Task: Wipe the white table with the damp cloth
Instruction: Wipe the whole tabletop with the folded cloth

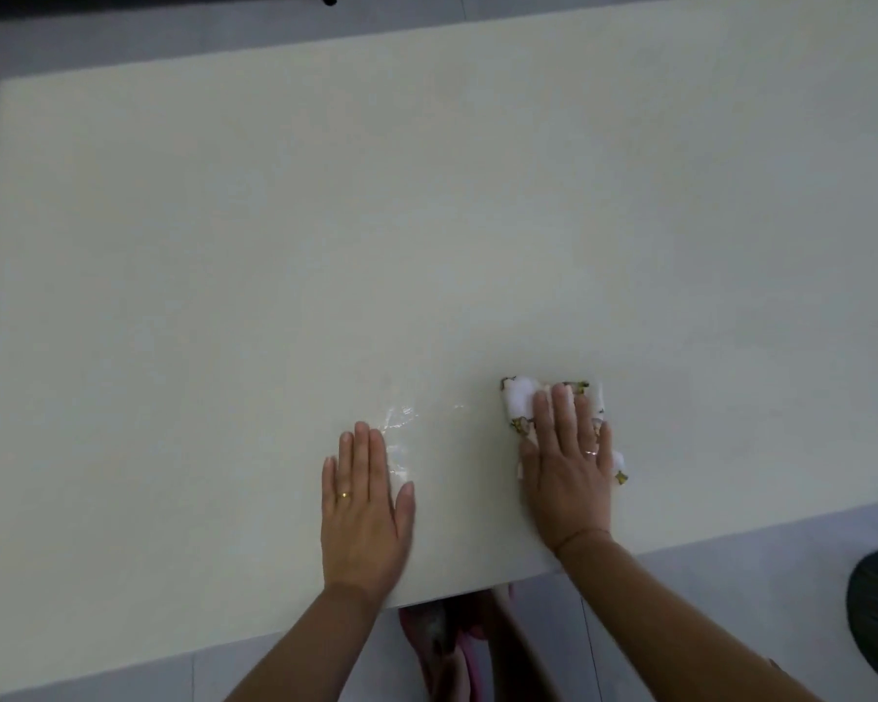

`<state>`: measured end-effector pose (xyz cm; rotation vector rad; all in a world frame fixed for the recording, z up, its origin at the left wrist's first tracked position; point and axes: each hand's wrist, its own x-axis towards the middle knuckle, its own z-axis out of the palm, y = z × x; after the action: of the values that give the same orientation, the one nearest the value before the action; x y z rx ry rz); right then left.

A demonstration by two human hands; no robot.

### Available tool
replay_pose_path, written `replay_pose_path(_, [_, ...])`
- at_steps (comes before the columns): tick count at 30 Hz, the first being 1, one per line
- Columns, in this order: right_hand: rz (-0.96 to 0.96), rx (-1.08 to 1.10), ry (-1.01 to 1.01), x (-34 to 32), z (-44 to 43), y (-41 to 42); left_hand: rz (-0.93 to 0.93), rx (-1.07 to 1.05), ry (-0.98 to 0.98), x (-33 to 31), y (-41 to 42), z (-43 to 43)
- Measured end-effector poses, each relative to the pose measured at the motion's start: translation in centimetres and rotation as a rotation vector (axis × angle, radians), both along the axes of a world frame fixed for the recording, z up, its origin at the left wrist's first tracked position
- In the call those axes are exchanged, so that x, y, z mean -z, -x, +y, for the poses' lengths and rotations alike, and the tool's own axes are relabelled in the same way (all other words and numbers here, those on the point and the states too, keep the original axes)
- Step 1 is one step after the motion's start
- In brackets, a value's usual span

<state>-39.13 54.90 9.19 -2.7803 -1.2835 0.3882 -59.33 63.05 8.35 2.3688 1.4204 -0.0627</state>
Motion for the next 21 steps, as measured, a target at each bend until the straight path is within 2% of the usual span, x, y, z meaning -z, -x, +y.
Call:
replay_pose_path(2, [-0.020, -0.011, 0.004, -0.1, 0.0, 3.8, 0.025, 0.008, -0.009, 0.2, 0.1, -0.1])
replay_pose_path(5, [0.001, -0.364, 0.037, -0.4, -2.2, 9.2, 0.067, 0.044, -0.015, 0.2, 0.1, 0.1])
replay_pose_path(8, [-0.021, -0.643, 0.065, -0.7, -3.7, 6.4, 0.075, 0.056, -0.020, 0.1, 0.3, 0.2])
replay_pose_path(10, [-0.065, -0.561, 0.084, -0.7, -4.5, 2.5, 0.062, 0.044, -0.015, 0.1, 0.4, 0.2])
replay_pose_path(12, [-0.007, -0.275, 0.091, -1.0, -5.3, -0.8, 0.055, 0.036, -0.016, 0.1, 0.4, 0.1])
replay_pose_path(14, [0.000, -0.061, 0.073, -1.3, -5.2, -0.2, 0.054, 0.026, -0.016, 0.1, 0.3, -0.1])
replay_pose_path(15, [-0.035, -0.046, 0.084, -1.3, -5.0, 1.4, 0.063, 0.022, -0.009, 0.1, 0.2, -0.2])
replay_pose_path(18, [-0.049, -0.291, 0.062, -0.8, -5.4, 6.8, 0.079, -0.015, 0.004, 0.0, -0.5, -0.5])
replay_pose_path(21, [-0.031, -0.608, 0.055, -0.5, -6.6, 6.0, 0.072, -0.004, 0.008, -0.7, -2.3, -0.5])
